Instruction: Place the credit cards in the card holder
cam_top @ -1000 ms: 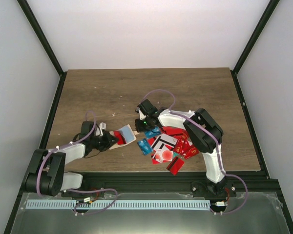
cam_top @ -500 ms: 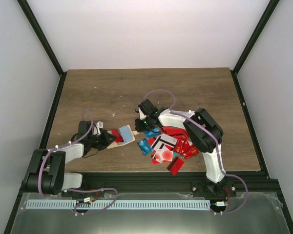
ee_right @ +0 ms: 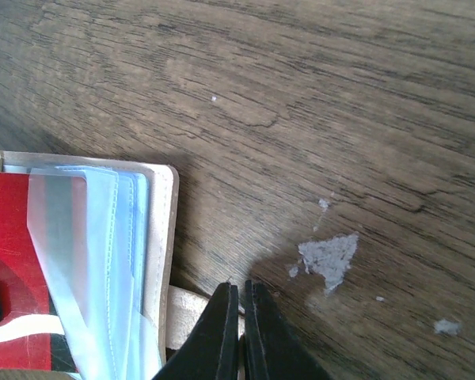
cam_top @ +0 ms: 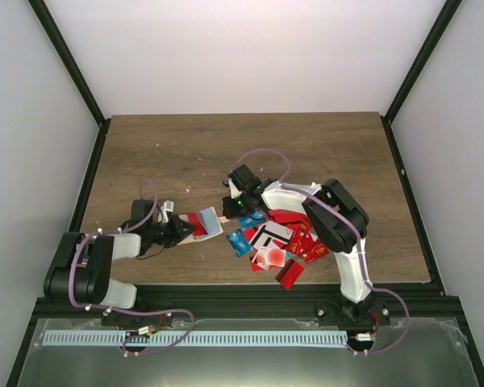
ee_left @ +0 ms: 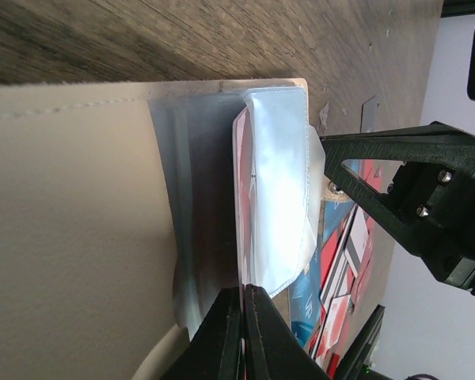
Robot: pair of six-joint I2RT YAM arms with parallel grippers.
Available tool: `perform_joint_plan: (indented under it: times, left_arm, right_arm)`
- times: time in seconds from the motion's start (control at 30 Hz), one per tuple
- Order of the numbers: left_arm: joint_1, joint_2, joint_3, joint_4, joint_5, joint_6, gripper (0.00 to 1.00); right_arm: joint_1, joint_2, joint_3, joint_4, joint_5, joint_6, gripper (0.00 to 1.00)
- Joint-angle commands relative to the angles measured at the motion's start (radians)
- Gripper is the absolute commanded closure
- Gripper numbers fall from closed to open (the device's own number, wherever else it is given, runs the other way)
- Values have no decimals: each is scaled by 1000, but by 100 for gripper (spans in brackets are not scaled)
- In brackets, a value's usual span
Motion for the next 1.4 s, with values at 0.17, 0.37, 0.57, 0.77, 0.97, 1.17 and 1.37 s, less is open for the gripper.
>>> perform_joint_plan:
  times: [0.17,0.37,0.57,0.77,0.97,1.17,1.37]
  left_arm:
    - [0,70,-6,65,29,29,96]
    - [-3,121,-9,128,50,7,96]
    - [-12,141,-3,131,55,17,96]
    - [-27,165,8,138,57,21,96]
    - [-35,173,27,144,60,16,95]
    - [-37,154,42,87,25,39,95]
    - [-37,131,50,2,-16,69,96]
  right_arm:
    - [30,59,-25,-73,-7,9,99]
    - [30,64,-22,-73,-6,11,99]
    - [31,71,-14,-78,-8,8,99]
    - [31,83,5,-84,-11,5,99]
    - [31,86,11,-88,-8,1,99]
    - [31,61,59,-154,56,-41,94]
    - [28,-15,93,-206,102,-67,79]
